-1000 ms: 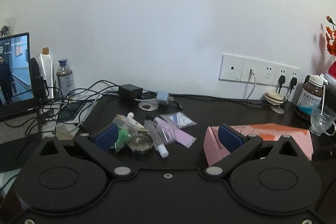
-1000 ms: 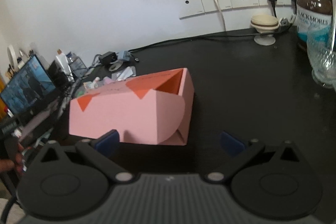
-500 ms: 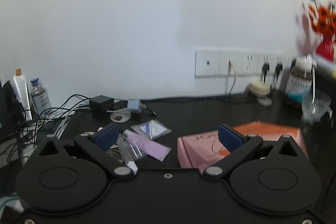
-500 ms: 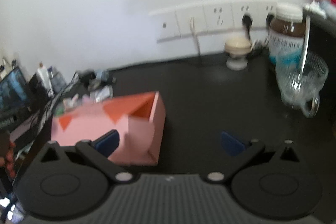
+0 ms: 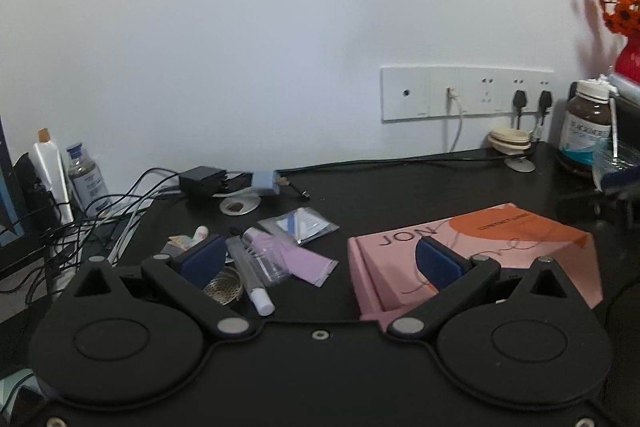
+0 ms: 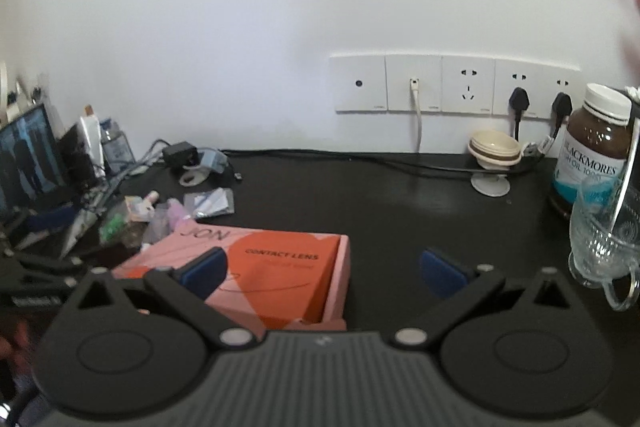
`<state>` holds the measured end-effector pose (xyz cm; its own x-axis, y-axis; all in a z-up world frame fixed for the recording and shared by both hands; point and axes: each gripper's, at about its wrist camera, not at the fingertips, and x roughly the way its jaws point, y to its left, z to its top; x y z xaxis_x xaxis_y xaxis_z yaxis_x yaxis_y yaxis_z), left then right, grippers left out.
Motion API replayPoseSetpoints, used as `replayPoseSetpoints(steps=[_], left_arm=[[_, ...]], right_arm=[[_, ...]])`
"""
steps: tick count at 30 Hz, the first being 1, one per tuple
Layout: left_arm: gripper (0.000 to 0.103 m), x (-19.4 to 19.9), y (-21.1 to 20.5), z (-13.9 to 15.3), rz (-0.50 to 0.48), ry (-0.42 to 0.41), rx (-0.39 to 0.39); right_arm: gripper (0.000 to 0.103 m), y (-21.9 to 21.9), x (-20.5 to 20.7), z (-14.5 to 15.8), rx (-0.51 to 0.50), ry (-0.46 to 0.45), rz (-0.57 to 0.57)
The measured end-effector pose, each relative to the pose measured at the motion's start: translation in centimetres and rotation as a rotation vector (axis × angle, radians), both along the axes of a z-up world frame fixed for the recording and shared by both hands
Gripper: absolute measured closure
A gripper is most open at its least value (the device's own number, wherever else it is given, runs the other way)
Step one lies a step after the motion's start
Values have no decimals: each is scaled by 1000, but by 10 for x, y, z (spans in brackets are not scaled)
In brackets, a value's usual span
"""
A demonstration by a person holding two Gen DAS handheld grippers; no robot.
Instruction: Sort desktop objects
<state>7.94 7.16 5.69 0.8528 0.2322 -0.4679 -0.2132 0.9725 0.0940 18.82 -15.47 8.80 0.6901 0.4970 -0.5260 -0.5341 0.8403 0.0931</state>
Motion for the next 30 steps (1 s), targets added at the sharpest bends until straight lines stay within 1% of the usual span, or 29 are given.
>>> replayPoseSetpoints(steps=[4,10,18,27,30], left_arm=[[0,6,2,-7,-6,38,6],[0,8,3,-16,-24,66,-11],[0,13,2,-27,-33,102,-2],[0,15,2,-33,-40,126,-3],[0,14,3,-34,-38,122,-12]], right_arm=[[1,4,5,-12,-53,14,-30],[1,-1,8,-25,-78,45,-37],[1,-5,6,-27,-97,48,-27],[1,-2,6,-25,-94,37,-24],[1,0,6,-27,-105,31,-26]])
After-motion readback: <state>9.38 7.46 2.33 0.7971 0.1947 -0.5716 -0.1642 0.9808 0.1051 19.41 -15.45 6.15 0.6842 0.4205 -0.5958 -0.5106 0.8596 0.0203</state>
